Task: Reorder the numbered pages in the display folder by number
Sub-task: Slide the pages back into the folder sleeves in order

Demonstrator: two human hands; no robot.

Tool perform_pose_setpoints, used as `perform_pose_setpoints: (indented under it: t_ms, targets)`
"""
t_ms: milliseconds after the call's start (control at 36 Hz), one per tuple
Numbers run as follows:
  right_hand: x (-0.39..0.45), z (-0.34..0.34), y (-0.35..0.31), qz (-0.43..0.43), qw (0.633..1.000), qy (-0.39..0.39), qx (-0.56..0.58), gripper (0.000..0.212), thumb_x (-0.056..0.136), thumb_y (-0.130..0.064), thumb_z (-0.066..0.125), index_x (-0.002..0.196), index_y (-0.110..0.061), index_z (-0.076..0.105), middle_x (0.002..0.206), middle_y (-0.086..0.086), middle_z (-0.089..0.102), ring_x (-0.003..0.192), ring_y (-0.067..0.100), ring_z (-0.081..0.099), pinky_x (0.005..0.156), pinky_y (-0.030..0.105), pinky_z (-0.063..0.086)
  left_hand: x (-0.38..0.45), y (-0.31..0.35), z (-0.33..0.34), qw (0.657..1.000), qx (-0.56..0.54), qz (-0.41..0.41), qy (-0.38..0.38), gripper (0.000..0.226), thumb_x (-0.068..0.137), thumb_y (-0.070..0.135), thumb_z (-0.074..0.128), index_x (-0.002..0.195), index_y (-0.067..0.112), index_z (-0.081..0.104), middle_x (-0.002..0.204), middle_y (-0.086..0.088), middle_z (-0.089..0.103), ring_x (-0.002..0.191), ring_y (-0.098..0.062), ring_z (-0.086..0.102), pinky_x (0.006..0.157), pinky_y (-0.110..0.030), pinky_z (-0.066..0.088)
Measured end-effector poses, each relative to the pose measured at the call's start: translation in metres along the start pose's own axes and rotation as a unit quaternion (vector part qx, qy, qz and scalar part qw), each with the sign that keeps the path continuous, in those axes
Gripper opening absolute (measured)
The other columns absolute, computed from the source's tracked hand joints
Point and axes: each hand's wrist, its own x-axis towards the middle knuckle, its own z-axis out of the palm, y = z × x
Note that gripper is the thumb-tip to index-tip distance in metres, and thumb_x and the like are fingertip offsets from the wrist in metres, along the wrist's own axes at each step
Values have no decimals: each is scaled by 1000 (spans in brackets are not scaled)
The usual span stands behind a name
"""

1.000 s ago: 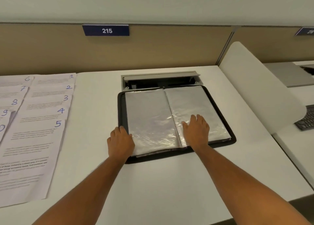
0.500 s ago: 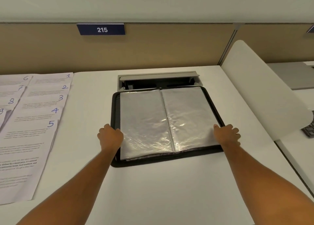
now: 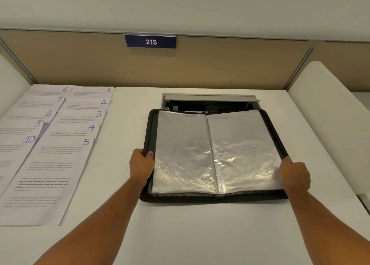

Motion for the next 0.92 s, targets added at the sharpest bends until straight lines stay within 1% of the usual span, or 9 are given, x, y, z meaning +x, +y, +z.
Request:
perform_pose_setpoints:
  t_ms: [111,194,306,389,444,639,722,833,917]
  targets:
    - [-25,-2,-11,-49,998,27,2,44,105,-37,45,106,4,61,99,25,64,90,41,60,78,45,42,9,1,-16,1000,-18,10,12,25,103,22,57,124,10,54,108,-4,63,101,-26,62,88,-34,51]
    - [-40,4,-19,-63,997,36,6,44,105,-38,45,106,3,60,100,25,65,95,45,62,80,46,43,17,0,-30,999,-30,15,14,25,103,22,57,125,10,54,111,-6,64,103,-27,62,93,-39,53]
    - [-62,15,-25,-66,998,23,6,45,106,-39,45,107,4,60,96,23,64,96,45,62,80,47,44,27,-8,-54,999,-26,16,17,28,103,22,57,128,10,53,115,-7,63,105,-26,62,95,-38,52]
    - [-80,26,-29,-61,998,15,10,47,106,-40,44,108,4,61,100,25,66,96,46,62,83,48,46,33,-16,-73,999,-23,11,24,28,103,21,57,128,9,53,110,-3,61,100,-22,58,93,-36,50]
    - [-92,32,-32,-61,998,11,10,47,106,-39,44,107,5,61,98,25,65,93,44,61,82,47,45,38,-22,-86,999,-16,8,27,28,103,21,56,128,9,53,110,-3,59,99,-21,57,94,-37,50]
    - [-132,54,-45,-55,998,2,4,48,105,-41,45,104,3,63,100,25,67,95,47,63,86,50,49,58,-43,-125,999,8,3,33,30,104,22,56,130,9,52,109,0,54,102,-20,53,94,-36,47]
    - [-144,61,-49,-52,999,1,-2,49,105,-42,44,105,3,63,100,26,67,95,47,63,86,50,49,66,-48,-136,1000,14,3,28,29,103,22,56,130,9,52,112,-2,56,106,-23,56,97,-38,48]
    - [-155,67,-53,-44,999,-2,-10,48,104,-42,45,111,3,61,106,27,67,100,48,63,88,51,49,77,-58,-144,999,32,6,29,29,103,22,57,128,9,52,107,-1,55,102,-22,56,92,-36,48]
    - [-157,72,-53,-53,998,-11,-19,45,105,-38,46,112,4,60,105,26,66,94,44,61,87,50,49,82,-66,-147,997,67,14,27,26,103,23,57,124,9,53,105,-4,59,100,-25,59,90,-37,50]
